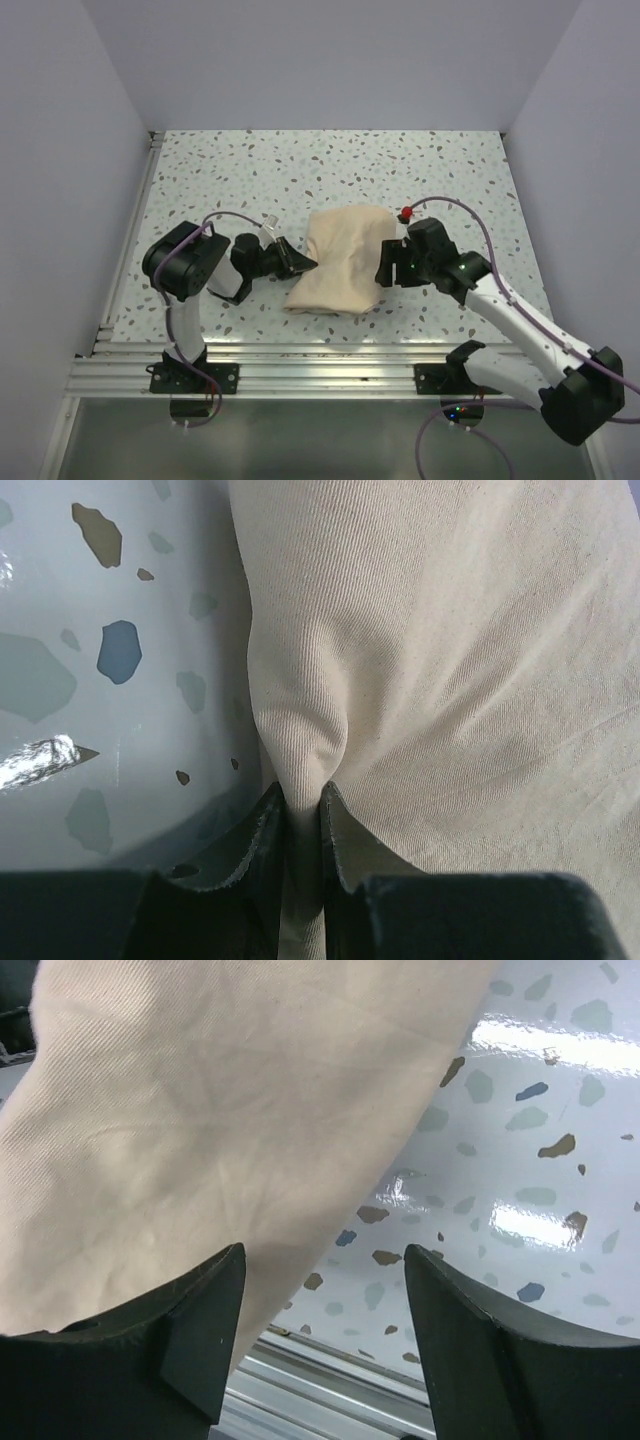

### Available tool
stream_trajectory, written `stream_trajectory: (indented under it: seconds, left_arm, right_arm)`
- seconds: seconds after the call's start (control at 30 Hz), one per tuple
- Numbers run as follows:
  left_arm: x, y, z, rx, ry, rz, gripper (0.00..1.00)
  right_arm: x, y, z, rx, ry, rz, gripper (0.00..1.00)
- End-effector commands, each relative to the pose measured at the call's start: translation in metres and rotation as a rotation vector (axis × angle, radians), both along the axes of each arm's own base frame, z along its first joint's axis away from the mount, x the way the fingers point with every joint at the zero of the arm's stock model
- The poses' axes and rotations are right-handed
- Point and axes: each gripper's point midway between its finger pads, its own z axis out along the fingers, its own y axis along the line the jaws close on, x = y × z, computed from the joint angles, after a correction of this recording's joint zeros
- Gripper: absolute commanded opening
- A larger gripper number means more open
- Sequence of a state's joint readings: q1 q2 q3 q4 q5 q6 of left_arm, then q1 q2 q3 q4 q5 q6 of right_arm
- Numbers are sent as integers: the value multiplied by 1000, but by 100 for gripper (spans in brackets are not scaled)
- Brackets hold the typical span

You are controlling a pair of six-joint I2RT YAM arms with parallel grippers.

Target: Prepare the surgical pack

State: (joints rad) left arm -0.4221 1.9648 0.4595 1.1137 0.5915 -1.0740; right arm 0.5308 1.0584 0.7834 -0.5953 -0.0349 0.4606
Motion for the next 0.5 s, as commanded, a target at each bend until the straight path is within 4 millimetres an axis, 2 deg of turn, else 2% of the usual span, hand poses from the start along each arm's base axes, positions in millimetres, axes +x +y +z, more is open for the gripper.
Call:
stream_trajectory:
  seconds: [0.0, 0.07, 0.1, 0.17, 0.2, 0.37, 0.4, 0.47]
  left_arm:
    - [-36, 19, -66, 161, 199, 20, 0]
    - [-33, 19, -66, 152, 193, 26, 0]
    - [-30, 17, -64, 145, 185, 30, 0]
    - [-29, 16, -64, 142, 183, 30, 0]
    - [-25, 15, -63, 136, 175, 32, 0]
    - [-19, 13, -56, 122, 160, 45, 0]
    - [-18, 13, -56, 123, 157, 51, 0]
    - [-17, 14, -56, 118, 160, 59, 0]
  right_arm:
    - [-19, -21, 17, -15, -35, -75, 69]
    - [-21, -19, 21, 38, -70, -89, 71]
    - [-24, -18, 24, 78, -80, -105, 76]
    - [-27, -5, 33, 185, -96, -98, 79]
    - [-30, -2, 27, 212, -79, -103, 80]
    - [-32, 19, 23, 373, -22, -147, 84]
    - [-33, 20, 16, 405, -2, -182, 85]
    - [-25, 24, 22, 489, -26, -234, 85]
